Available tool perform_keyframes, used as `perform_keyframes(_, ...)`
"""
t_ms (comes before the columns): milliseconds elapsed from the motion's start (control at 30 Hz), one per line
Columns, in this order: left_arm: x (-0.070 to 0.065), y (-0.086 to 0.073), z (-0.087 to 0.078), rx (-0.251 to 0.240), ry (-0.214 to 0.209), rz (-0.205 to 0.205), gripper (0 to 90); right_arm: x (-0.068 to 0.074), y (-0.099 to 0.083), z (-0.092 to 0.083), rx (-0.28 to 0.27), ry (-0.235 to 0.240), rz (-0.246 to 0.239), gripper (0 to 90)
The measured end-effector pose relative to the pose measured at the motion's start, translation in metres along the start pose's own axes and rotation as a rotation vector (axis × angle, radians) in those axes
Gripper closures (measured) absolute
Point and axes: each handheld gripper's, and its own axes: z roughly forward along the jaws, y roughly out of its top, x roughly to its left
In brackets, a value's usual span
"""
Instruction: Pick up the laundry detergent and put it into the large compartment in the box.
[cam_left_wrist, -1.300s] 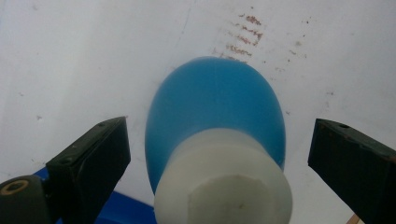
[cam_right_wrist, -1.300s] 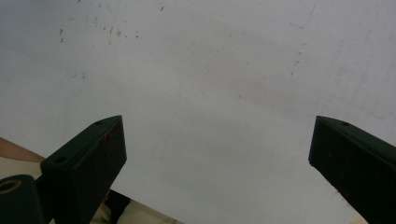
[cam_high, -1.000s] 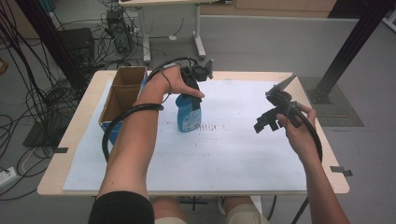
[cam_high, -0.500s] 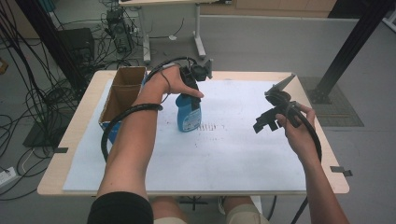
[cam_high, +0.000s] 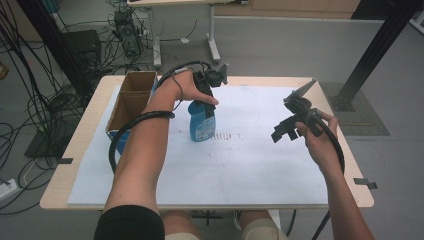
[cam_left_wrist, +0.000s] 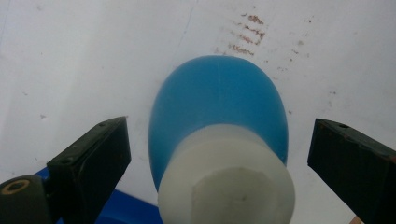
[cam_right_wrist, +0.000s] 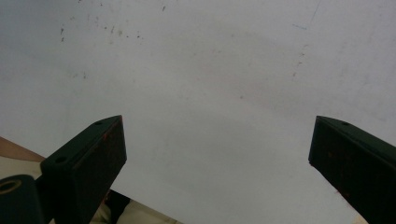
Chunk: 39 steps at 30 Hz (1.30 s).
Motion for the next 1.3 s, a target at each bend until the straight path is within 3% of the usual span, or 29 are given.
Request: perform_keyframes(1300, -0.0016, 0.0010, 0.0027, 0.002, 0.009, -0.004, 7.5, -0.0021, -0.0001, 0.0020, 0.001, 0.004, 0.001, 4.2)
